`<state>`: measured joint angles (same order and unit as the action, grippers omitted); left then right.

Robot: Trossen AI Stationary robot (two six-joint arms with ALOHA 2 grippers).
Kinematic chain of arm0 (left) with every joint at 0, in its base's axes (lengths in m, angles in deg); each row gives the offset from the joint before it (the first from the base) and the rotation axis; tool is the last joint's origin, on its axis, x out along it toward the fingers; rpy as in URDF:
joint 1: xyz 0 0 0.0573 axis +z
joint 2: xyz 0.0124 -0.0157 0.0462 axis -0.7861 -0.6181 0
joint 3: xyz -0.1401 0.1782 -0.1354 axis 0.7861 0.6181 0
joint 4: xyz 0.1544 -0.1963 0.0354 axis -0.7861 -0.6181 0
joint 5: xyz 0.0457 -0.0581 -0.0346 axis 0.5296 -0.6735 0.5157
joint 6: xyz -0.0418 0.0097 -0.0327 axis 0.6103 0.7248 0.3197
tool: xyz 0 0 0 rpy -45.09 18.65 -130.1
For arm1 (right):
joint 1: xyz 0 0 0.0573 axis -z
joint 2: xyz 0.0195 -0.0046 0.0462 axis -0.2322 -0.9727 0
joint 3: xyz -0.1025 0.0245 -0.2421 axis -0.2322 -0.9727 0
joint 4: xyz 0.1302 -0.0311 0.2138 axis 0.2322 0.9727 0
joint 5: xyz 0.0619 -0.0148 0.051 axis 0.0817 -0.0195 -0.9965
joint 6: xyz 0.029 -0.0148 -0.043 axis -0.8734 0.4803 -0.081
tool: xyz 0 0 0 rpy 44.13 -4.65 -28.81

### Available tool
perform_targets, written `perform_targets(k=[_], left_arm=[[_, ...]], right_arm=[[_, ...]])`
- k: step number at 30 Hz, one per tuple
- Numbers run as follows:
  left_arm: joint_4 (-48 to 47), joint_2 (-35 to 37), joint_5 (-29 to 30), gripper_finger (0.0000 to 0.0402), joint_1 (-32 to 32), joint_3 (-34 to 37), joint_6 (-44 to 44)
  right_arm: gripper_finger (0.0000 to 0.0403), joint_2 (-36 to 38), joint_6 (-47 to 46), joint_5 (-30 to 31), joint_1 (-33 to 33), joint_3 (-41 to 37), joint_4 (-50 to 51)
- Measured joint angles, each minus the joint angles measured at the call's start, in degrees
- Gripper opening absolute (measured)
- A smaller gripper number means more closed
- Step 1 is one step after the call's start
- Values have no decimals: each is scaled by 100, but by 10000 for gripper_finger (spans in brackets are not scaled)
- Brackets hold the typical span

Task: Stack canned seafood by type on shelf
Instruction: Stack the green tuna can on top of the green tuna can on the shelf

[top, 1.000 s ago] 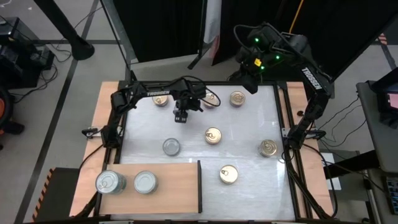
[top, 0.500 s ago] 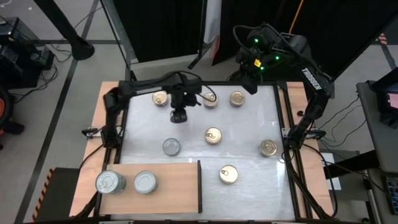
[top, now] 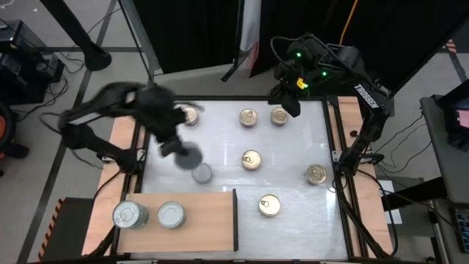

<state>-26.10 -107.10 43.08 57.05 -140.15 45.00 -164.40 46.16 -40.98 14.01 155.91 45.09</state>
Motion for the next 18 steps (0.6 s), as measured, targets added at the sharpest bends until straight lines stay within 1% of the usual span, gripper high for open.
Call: perform_targets(k=[2, 4, 6, 8, 12, 15, 18], left_arm=[[143, 251, 16, 150, -627, -2, 689], [319, 368, 190, 151, -1262, -2, 1214], [515, 388, 441, 151, -1822, -2, 1455], [652, 304, 625, 151, -2249, -2, 1475], [474, -46, 634, 152, -2728, 2, 1275], [-45, -248, 592, 152, -2968, 11, 1093], [-485, -299, 549, 152, -3157, 40, 938]], right_arm=[[13, 0, -83, -2, -85, 0, -34], [13, 0, -148, -2, -160, 0, -64], [13, 0, -197, -2, -237, 0, -86], [13, 0, -272, -2, -318, 0, -166], [13, 0, -520, -2, -497, 0, -197], [13, 0, -764, -6, -688, 0, -150], [13, 0, -935, -11, -953, 0, -103]])
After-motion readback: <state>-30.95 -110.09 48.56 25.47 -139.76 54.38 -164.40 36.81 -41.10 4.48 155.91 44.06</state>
